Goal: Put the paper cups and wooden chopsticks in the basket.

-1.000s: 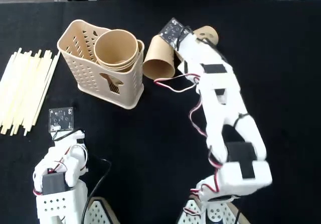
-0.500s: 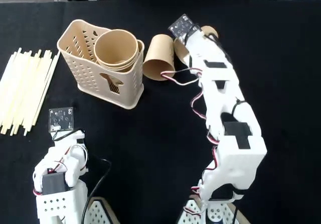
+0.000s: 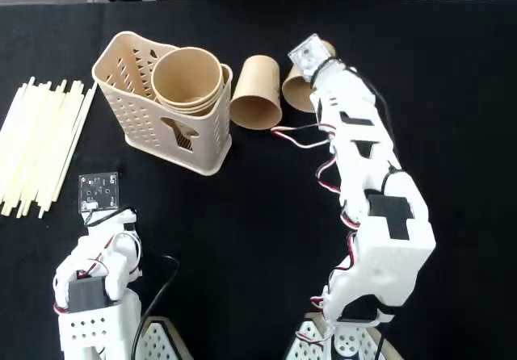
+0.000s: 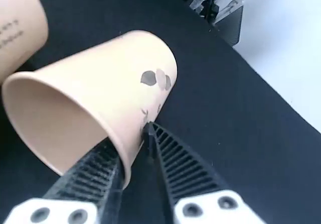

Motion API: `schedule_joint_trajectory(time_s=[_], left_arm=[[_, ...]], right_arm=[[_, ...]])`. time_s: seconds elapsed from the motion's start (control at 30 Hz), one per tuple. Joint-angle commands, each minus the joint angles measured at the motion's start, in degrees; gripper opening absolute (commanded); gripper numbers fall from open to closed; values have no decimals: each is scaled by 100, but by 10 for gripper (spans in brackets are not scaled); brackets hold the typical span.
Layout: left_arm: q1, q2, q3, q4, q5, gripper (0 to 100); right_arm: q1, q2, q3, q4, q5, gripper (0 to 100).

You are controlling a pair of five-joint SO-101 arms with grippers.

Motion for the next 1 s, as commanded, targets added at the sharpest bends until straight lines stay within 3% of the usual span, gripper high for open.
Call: schedule_joint_trajectory(time_s=[0.0, 0.27, 0.47, 0.73, 0.97], left_arm=[[4, -9, 110, 0, -9, 54], [4, -9, 110, 0, -9, 54], [4, -9, 110, 0, -9, 54], [4, -9, 110, 0, -9, 54], [4, -9, 110, 0, -9, 54]], right_arm=[[44, -734, 356, -53, -158, 12], [114, -3196, 1525, 747, -404, 12], [123, -5033, 1499, 2602, -431, 12], [88, -6062, -1086, 6602, -993, 12], [-598, -5209, -3969, 8809, -1248, 12]])
